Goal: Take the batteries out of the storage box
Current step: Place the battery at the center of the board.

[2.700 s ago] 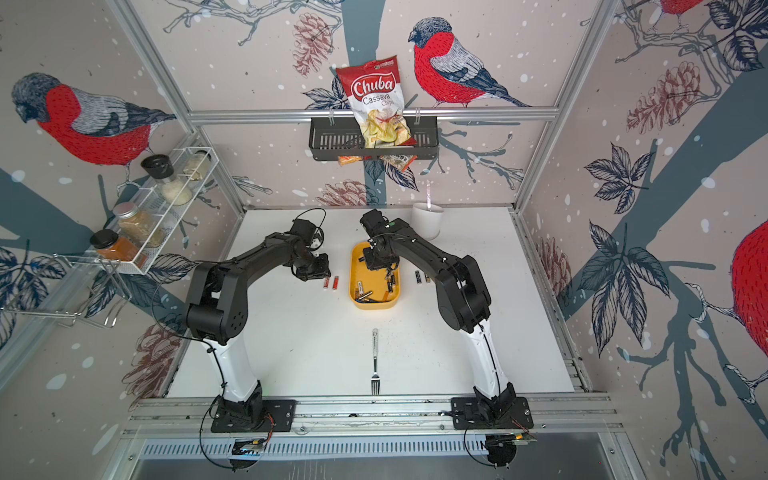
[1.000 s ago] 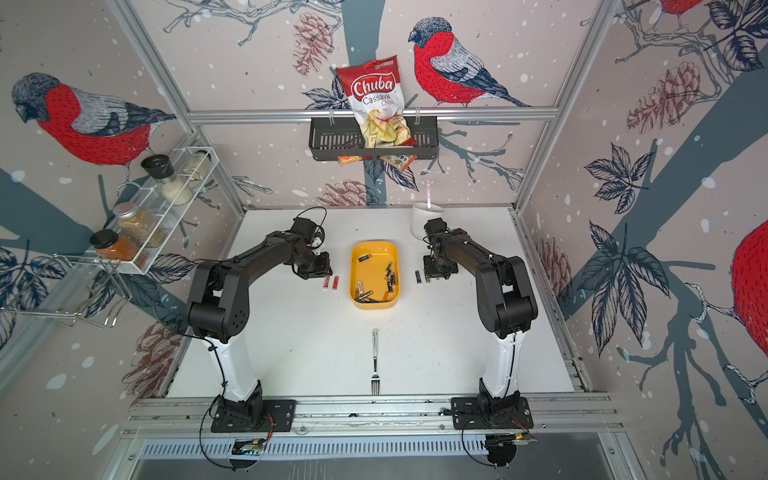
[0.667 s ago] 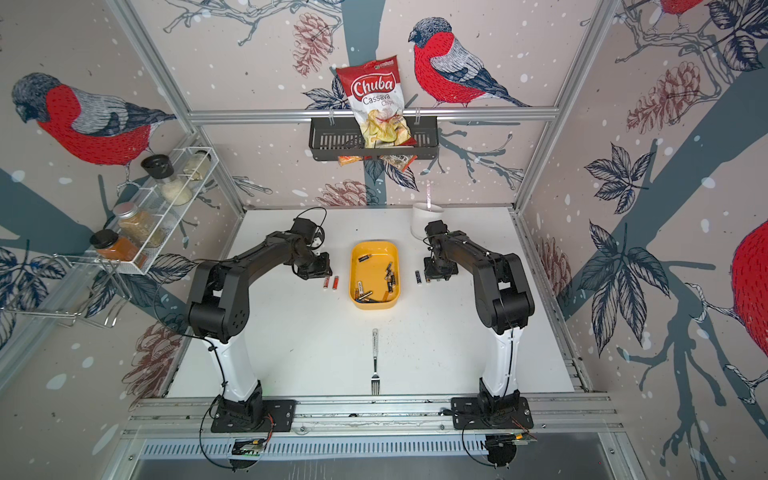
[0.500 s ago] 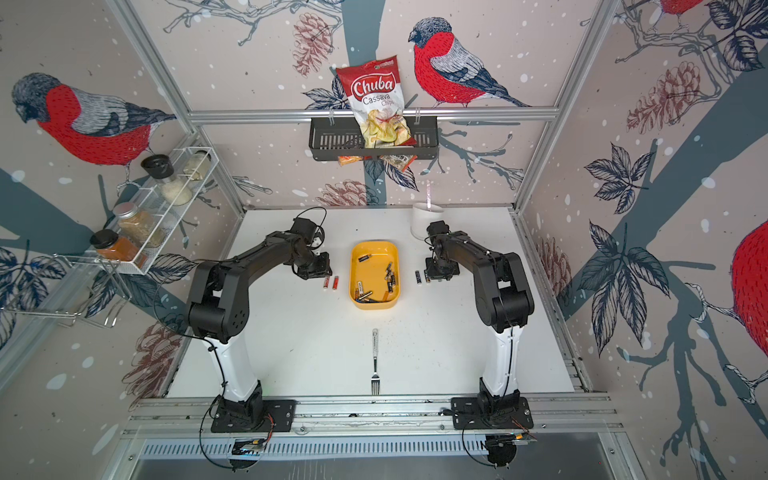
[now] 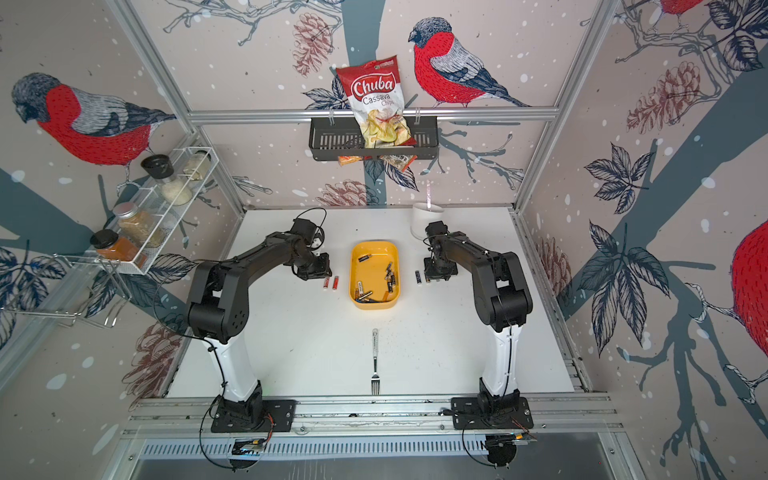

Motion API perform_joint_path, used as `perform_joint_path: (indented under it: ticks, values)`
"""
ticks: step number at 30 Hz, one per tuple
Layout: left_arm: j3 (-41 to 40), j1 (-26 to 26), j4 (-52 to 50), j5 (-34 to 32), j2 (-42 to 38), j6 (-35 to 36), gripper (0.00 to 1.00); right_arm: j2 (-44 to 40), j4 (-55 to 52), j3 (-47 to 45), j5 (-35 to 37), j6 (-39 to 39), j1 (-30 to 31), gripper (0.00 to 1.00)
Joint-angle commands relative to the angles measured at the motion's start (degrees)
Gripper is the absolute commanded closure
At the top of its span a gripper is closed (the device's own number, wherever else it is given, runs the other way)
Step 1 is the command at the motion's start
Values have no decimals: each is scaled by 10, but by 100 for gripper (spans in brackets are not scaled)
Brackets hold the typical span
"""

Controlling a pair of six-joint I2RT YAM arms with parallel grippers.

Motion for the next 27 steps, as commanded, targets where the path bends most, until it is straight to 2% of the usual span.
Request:
perform_joint_path:
  ticks: [1, 8, 27]
  values:
    - [0, 1, -11, 0, -7, 2, 71, 8, 0, -2, -4, -6, 2, 79]
    - [0, 1, -11, 0, -8, 2, 71, 5, -2, -2, -2, -5, 2, 75]
    - [21, 1, -23, -5, -13, -1, 71, -6, -5, 4, 2, -4, 3, 72]
